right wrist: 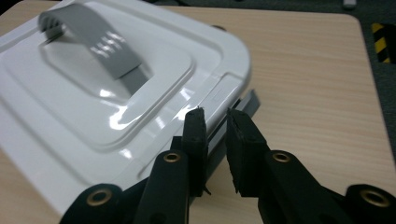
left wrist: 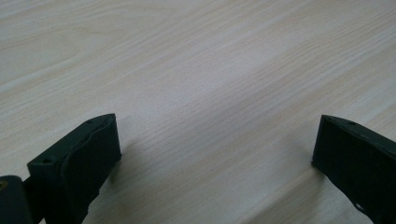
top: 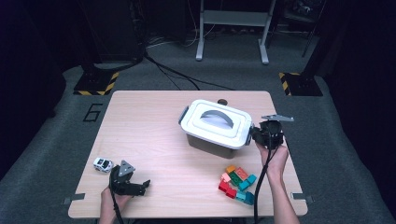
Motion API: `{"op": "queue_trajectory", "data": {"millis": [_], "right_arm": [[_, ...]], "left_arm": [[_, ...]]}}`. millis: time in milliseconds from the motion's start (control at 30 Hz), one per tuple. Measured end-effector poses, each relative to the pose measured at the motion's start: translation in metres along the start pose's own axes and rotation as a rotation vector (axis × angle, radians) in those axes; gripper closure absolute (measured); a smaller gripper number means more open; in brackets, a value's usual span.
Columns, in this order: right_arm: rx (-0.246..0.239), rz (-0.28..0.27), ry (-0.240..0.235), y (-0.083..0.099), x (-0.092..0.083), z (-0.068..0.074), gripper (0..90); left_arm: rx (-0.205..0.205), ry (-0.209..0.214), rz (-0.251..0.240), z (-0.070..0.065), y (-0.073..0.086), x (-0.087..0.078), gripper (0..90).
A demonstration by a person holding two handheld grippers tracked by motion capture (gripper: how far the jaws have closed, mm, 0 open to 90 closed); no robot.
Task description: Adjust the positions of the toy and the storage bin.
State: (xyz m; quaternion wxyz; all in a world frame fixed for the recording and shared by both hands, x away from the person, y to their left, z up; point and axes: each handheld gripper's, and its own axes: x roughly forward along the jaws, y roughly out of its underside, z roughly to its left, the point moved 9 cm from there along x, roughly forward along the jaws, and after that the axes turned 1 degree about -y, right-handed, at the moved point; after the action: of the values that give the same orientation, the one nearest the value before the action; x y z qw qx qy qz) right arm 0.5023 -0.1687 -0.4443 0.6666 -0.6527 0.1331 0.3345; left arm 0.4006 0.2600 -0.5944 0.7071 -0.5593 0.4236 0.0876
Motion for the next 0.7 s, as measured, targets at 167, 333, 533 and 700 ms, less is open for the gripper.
{"op": "queue_trajectory", "data": {"millis": [167,333,533,700], "right_arm": [[-0.003,-0.024,0.008,-0.014,0.011,-0.011,78.3],[0.005,-0.024,0.020,-0.021,0.028,-0.018,79.4],[0.031,-0.002,0.016,-0.018,0.042,-0.024,84.6],[0.037,-0.004,0.004,-0.016,0.040,-0.022,87.4]], "left_arm": [[0.000,-0.003,-0.004,0.000,0.000,0.000,0.8],[0.001,0.003,0.004,0.000,0.000,0.000,0.9],[0.000,0.000,0.000,0.000,0.000,0.000,0.8],[0.000,0.001,0.002,0.000,0.000,0.000,0.8]]}}
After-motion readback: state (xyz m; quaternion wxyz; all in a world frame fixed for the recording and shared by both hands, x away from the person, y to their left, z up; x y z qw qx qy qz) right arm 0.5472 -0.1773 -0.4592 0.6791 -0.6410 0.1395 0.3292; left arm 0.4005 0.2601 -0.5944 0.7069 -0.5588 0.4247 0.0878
